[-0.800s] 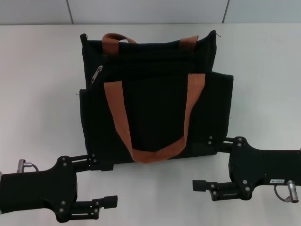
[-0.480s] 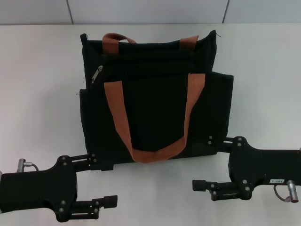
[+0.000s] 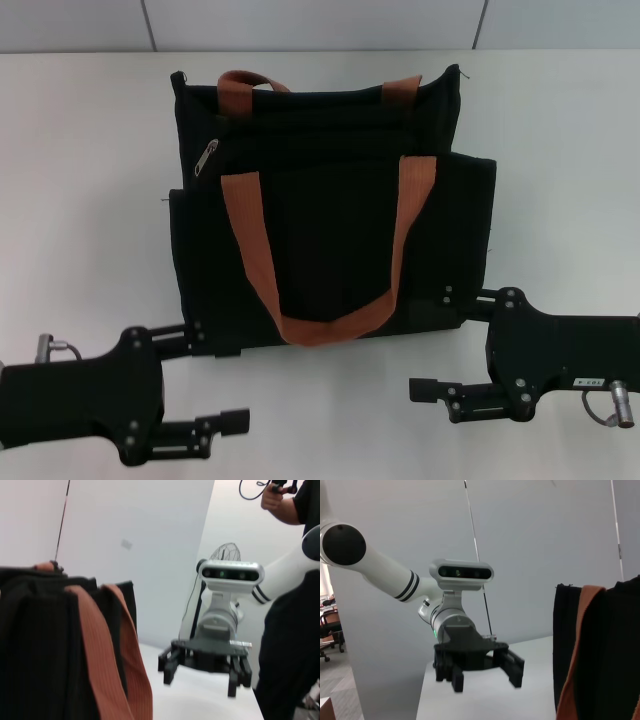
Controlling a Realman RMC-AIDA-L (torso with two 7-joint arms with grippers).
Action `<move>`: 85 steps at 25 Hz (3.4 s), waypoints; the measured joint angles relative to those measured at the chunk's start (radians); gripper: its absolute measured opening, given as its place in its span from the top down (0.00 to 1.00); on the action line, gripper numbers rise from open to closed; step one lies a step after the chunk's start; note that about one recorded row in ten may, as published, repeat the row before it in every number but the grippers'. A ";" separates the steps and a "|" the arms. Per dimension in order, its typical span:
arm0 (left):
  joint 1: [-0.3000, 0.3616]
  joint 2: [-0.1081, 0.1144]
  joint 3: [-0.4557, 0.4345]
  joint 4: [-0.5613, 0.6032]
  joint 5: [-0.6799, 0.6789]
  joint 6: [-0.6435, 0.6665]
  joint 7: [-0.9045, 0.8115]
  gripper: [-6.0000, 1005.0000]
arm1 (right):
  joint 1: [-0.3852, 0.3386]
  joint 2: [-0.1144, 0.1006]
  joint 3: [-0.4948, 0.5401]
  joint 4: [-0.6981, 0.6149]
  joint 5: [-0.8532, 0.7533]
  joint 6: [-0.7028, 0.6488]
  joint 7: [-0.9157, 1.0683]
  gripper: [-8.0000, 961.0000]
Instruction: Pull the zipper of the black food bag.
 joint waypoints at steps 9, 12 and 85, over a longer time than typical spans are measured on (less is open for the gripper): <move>-0.042 -0.058 -0.238 -0.005 -0.008 0.113 0.051 0.26 | -0.001 0.001 0.004 0.002 0.000 0.001 0.002 0.19; -0.057 -0.067 -0.322 -0.013 -0.055 0.140 0.049 0.26 | -0.003 0.001 0.004 0.002 0.000 0.001 0.004 0.19; -0.139 -0.018 -0.417 0.068 0.000 -0.156 0.015 0.97 | 0.202 -0.001 0.005 -0.029 0.292 -0.094 0.661 0.19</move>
